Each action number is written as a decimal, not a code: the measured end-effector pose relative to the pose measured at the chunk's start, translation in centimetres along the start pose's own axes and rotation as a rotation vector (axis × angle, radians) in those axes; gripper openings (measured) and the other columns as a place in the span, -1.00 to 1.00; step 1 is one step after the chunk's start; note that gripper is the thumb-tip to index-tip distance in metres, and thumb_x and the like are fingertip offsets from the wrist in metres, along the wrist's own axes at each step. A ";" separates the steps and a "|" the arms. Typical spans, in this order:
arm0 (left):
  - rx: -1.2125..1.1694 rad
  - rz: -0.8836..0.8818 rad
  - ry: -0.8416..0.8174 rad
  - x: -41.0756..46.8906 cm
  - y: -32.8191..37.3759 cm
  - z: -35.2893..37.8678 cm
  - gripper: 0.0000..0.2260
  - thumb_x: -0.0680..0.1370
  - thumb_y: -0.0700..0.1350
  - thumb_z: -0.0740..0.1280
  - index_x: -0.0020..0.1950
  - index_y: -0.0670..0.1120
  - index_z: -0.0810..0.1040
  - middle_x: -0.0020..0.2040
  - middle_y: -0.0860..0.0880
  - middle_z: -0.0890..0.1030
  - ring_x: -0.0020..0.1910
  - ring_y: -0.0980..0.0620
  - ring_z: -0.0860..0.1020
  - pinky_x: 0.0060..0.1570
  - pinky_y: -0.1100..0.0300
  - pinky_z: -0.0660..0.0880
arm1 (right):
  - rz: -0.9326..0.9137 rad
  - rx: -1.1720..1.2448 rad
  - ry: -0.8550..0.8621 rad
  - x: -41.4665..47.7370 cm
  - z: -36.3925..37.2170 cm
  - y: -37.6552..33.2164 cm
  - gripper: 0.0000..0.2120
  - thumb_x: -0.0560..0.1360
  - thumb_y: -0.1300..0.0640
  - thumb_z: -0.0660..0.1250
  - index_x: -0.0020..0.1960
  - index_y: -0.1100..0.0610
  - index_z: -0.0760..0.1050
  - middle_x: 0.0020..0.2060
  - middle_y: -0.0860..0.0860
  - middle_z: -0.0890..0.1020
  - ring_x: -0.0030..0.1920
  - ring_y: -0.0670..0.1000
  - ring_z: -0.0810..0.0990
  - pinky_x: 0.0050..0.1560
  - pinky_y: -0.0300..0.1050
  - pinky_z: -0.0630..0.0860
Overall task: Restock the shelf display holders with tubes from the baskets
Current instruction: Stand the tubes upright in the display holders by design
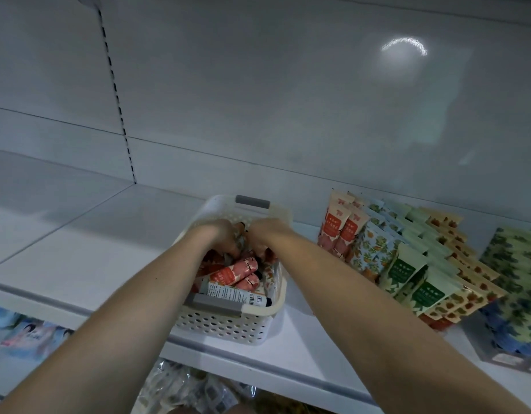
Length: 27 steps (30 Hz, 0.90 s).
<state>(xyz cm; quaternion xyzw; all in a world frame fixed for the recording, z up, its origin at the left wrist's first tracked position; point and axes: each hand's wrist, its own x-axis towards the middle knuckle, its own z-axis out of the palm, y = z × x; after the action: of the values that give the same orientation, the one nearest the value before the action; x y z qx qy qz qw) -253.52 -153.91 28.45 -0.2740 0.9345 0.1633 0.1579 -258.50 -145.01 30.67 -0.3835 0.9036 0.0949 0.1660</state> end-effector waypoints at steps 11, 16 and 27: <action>-0.493 0.072 0.191 -0.2 -0.3 -0.8 -0.84 0.42 -0.25 0.39 -0.28 -0.10 0.45 -0.30 -0.04 0.46 -0.33 0.09 0.42 -0.40 0.26 0.33 | 0.028 0.355 0.163 -0.6 -1.6 1.1 -0.73 0.47 0.32 0.27 0.17 0.28 0.43 0.04 0.18 0.57 0.08 0.16 0.58 0.08 -0.04 0.54; -0.755 0.058 0.381 -1.9 -0.2 -1.9 -0.88 0.44 -0.22 0.39 -0.26 -0.12 0.47 -0.29 -0.08 0.52 -0.32 0.00 0.49 -0.42 0.24 0.34 | -0.003 0.583 0.391 -2.2 -3.5 2.5 -0.75 0.48 0.22 0.29 -0.30 0.16 0.27 -0.37 -0.02 0.38 -0.39 -0.08 0.39 -0.49 -0.28 0.28; -1.707 0.238 0.510 -9.7 2.2 -2.4 -0.87 0.46 -0.35 0.35 -0.11 -0.16 0.48 -0.19 -0.09 0.60 -0.29 0.01 0.61 -0.16 0.08 0.56 | -0.194 1.316 0.782 -10.6 -1.8 6.0 -0.75 0.42 0.17 0.44 -0.10 0.36 0.49 -0.21 0.22 0.63 -0.28 0.12 0.60 -0.20 -0.02 0.57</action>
<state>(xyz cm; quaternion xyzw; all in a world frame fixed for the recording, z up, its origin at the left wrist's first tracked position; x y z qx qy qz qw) -247.48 -148.67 34.84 -0.2273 0.5241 0.7517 -0.3295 -256.36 -134.34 36.53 -0.2888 0.7292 -0.6193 0.0363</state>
